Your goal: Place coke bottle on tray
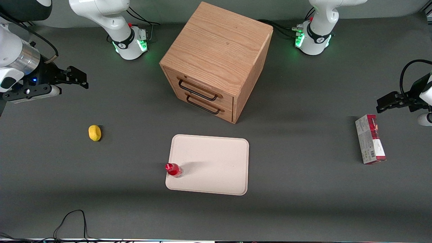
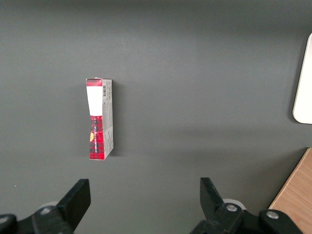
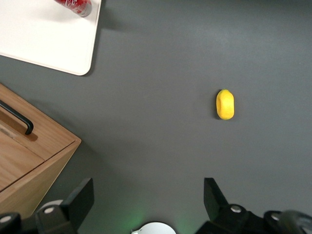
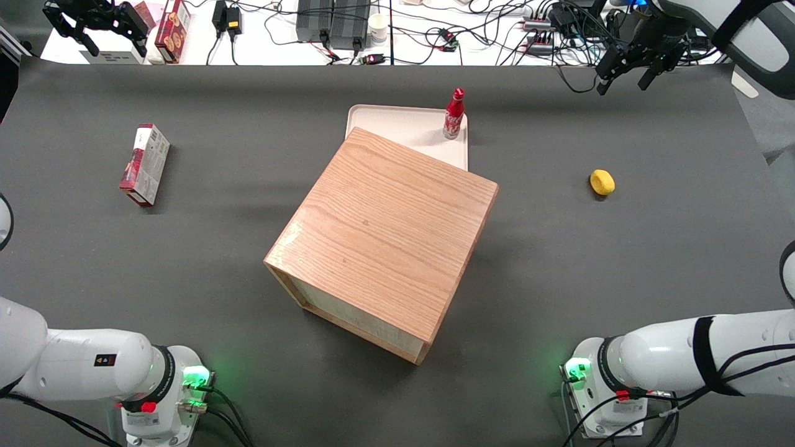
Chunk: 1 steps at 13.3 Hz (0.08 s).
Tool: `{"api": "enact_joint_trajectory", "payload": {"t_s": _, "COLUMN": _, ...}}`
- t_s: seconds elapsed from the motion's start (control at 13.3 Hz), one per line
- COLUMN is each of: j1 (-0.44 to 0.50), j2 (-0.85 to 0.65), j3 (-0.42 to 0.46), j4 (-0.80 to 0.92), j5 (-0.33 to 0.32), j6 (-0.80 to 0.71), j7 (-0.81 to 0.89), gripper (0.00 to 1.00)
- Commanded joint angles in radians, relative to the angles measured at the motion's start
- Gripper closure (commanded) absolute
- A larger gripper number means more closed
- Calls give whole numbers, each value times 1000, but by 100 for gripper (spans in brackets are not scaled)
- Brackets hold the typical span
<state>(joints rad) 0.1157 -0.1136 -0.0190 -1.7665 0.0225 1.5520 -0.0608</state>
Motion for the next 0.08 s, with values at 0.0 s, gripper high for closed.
{"api": "enact_joint_trajectory", "payload": {"t_s": 0.0, "j1": 44, "j2": 22, "j3": -31, "j4": 32, "j5": 19, "j6": -21, "j7": -14, "gripper": 0}}
